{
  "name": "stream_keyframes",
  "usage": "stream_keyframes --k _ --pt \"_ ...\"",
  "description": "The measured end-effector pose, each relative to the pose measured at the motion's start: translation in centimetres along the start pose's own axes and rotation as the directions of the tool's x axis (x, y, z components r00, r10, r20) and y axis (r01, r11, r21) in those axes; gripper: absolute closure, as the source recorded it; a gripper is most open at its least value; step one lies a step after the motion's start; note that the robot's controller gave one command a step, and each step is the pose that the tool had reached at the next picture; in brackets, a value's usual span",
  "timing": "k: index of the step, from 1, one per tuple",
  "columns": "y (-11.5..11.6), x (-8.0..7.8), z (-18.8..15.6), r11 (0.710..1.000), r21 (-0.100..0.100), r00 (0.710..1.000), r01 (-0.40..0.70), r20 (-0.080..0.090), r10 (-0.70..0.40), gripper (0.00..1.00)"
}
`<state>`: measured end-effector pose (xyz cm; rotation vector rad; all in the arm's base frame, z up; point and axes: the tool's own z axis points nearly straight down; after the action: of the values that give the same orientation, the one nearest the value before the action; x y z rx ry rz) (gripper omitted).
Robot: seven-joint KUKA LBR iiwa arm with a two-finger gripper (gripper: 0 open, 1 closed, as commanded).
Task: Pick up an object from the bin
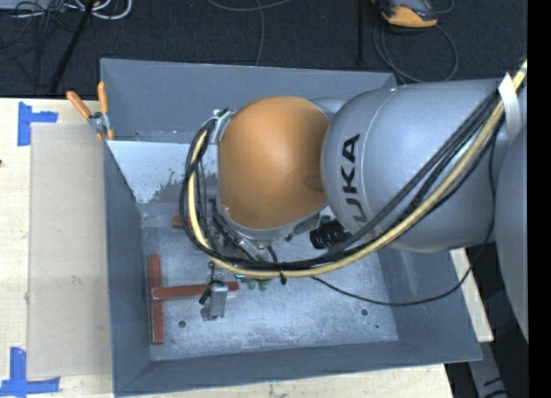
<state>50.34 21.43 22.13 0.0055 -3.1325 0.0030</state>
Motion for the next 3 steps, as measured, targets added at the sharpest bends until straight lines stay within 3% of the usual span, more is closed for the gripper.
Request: stream_keyframes --k 1,2,3 --pt "2.2 0.7 15.0 0.964 0.000 0.964 0.267 0.019 -0.267 0.00" --pt "-4.1 -5.7 15.1 0.993 0.002 0.993 0.116 0.013 -0.116 0.00" --pt "-3.8 -5.5 15.1 0.993 -0.001 0.993 0.119 0.009 -0.119 1.00"
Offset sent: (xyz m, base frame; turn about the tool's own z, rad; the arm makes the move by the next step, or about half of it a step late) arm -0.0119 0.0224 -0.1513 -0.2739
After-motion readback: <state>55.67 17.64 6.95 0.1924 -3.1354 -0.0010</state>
